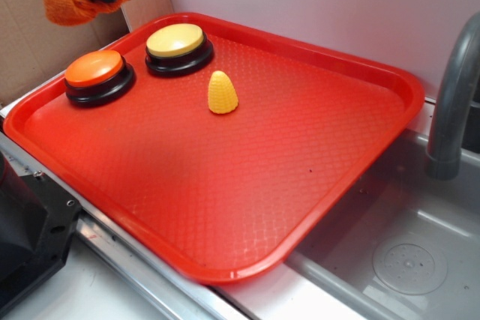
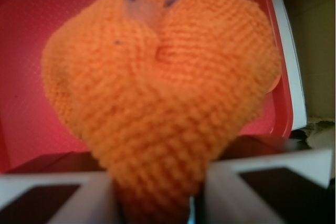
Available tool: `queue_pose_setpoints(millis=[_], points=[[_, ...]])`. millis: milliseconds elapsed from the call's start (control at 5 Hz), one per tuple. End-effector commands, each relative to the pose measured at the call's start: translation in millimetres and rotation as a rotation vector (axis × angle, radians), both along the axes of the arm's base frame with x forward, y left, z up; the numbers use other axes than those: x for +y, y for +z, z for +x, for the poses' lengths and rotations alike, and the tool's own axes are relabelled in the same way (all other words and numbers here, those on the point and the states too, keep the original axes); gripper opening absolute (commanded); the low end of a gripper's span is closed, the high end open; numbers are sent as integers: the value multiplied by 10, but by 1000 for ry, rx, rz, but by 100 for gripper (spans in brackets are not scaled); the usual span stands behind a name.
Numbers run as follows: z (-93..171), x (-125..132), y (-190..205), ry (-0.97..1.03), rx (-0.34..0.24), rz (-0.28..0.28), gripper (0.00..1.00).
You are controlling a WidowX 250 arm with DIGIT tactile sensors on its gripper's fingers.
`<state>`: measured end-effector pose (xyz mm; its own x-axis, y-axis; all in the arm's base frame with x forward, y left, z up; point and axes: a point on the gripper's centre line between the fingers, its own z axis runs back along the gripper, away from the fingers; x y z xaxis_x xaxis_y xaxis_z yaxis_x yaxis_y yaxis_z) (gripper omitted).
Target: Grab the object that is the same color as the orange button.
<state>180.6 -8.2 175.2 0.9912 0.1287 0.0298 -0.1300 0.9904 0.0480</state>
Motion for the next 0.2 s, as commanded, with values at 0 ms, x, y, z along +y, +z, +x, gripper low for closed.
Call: queue_pose_setpoints(millis=[0], points=[[12,-117,28,-25,-45,-9,0]])
